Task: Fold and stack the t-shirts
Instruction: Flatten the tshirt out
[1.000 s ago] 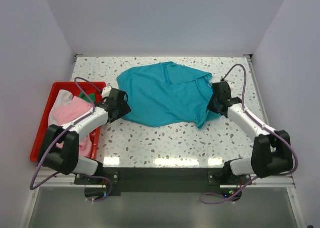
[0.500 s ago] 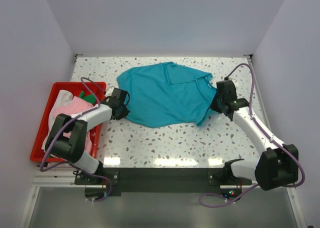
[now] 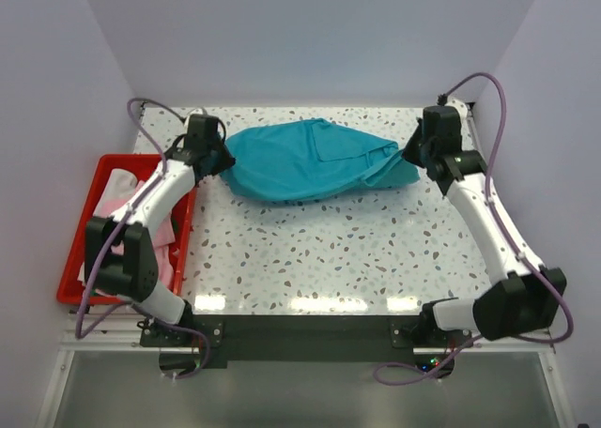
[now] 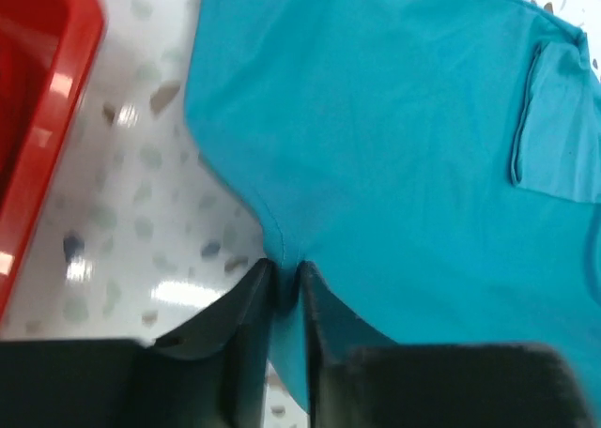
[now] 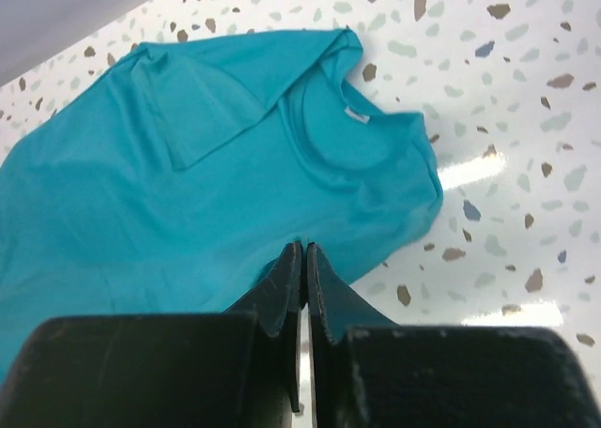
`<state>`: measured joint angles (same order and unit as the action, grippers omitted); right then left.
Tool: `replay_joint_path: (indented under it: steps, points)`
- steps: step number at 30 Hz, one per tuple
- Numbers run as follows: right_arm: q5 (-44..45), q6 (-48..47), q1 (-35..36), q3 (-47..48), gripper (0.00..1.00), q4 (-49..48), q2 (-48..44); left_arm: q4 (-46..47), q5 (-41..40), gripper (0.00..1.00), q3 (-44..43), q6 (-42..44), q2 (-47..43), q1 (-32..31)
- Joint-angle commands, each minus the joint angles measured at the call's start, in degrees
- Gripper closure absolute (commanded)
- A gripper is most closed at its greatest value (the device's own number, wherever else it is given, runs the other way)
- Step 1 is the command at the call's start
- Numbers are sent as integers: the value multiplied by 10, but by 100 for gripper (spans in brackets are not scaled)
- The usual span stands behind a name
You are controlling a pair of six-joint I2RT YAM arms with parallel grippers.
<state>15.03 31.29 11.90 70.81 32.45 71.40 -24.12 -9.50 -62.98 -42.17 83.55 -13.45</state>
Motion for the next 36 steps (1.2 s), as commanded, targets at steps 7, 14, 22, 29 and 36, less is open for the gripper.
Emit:
replay_joint_path:
  steps: [7, 14, 22, 29, 36]
  points:
    - [-49, -14, -34, 161, 100, -45, 270, -6, 114, 29, -213, 46, 229, 20]
    - [-47, -19, -41, 150, 100, -61, 311, 44, 68, 35, -21, -15, 109, 18]
    - [-45, -18, -42, 133, 100, -70, 306, 101, 47, 45, 81, -63, 100, 7]
    - [-47, -18, -42, 130, 100, -75, 305, 149, 49, 48, 59, -83, 132, 7]
    - [-49, -18, -42, 127, 100, -81, 305, 171, 47, 57, 37, -92, 181, 7]
